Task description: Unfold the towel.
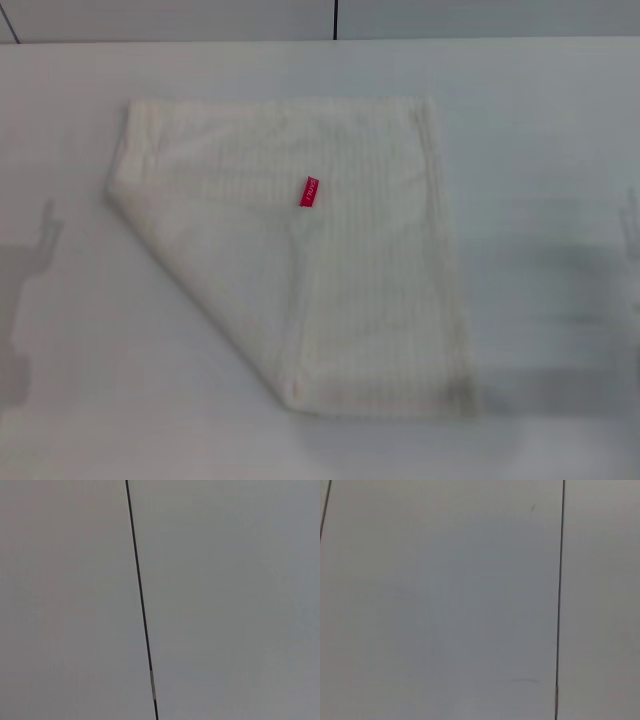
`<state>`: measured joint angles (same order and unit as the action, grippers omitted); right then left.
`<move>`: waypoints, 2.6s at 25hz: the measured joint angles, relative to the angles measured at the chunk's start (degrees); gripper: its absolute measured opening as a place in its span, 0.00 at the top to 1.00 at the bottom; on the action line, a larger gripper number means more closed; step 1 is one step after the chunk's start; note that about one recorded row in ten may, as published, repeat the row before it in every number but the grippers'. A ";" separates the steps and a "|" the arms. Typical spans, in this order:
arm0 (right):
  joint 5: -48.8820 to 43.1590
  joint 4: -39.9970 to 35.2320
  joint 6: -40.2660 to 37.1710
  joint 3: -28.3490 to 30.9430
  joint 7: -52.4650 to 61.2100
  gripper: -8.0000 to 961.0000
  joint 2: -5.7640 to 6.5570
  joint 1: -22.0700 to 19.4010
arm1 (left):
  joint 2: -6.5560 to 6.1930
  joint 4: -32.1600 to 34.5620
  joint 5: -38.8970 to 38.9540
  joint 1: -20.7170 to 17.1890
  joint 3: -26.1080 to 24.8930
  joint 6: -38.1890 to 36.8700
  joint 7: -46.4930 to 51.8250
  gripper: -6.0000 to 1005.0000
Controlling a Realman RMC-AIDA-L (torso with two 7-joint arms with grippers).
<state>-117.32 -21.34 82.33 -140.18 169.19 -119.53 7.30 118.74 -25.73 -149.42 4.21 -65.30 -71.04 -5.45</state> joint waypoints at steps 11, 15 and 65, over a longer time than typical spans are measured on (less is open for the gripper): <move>-0.12 -1.76 -1.58 -0.69 0.01 0.33 0.10 0.30 | -0.02 -0.04 -0.01 0.17 1.10 0.01 -0.01 0.20; -2.16 -7.82 -7.34 -0.49 0.01 0.33 1.14 0.34 | -0.39 -2.92 -0.04 0.76 2.57 3.76 -2.23 0.20; -20.50 -44.86 -127.15 59.17 -13.30 0.99 0.69 20.58 | -0.61 -72.42 0.54 4.49 -13.43 113.35 -23.08 0.20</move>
<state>-137.82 -66.20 -44.82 -81.01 155.88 -118.84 27.88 118.13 -98.15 -148.88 8.70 -78.72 42.31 -28.52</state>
